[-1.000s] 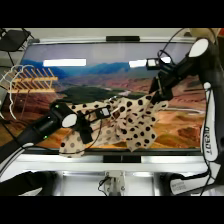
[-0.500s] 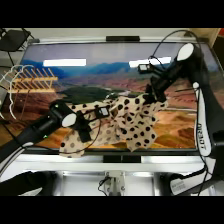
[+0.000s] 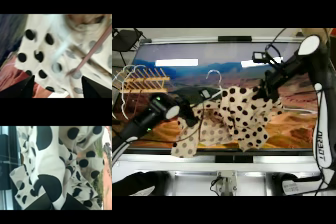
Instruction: Fold the shirts.
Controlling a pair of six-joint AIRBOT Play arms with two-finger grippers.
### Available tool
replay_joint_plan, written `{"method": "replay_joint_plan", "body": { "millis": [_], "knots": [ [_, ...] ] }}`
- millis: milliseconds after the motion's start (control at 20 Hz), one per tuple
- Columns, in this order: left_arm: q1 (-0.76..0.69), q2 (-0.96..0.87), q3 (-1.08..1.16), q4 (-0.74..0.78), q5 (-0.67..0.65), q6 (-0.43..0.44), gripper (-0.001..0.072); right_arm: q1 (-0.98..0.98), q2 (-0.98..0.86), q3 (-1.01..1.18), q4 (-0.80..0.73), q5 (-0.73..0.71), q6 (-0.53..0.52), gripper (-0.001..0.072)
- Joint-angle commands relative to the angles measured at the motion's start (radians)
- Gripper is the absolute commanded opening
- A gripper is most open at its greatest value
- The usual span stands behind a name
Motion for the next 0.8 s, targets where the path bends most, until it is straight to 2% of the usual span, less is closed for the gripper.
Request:
{"method": "replay_joint_plan", "body": {
  "millis": [0, 150, 250, 300, 450, 550, 600, 750],
  "knots": [
    [0.108, 0.047, 0.047, 0.027, -0.045, -0.025, 0.0718, 0.001, 0.056, 0.001, 0.012, 0.039, 0.041, 0.0073],
    [0.186, 0.098, 0.047, 0.008, -0.109, -0.026, 0.0718, 0.001, 0.090, 0.001, 0.013, 0.037, 0.067, 0.0072],
    [0.238, 0.138, 0.047, -0.015, -0.118, -0.063, 0.0718, 0.001, 0.116, 0.001, 0.016, 0.036, 0.097, 0.0072],
    [0.265, 0.162, 0.047, -0.032, -0.118, -0.092, 0.0717, 0.001, 0.134, 0.001, 0.013, 0.035, 0.112, 0.0072],
    [0.344, 0.249, -0.030, -0.166, -0.072, -0.253, 0.0716, 0.001, 0.174, 0.001, 0.000, 0.025, 0.149, 0.0071],
    [0.342, 0.318, -0.185, -0.272, 0.038, -0.373, 0.0686, 0.001, 0.186, 0.001, -0.008, 0.025, 0.175, 0.0072],
    [0.324, 0.347, -0.277, -0.350, 0.116, -0.426, 0.0575, 0.001, 0.186, 0.001, -0.011, 0.025, 0.191, 0.0072],
    [0.201, 0.367, -0.495, -0.613, 0.412, -0.437, 0.0533, 0.001, 0.186, 0.001, -0.017, 0.020, 0.213, 0.0072]
  ]
}}
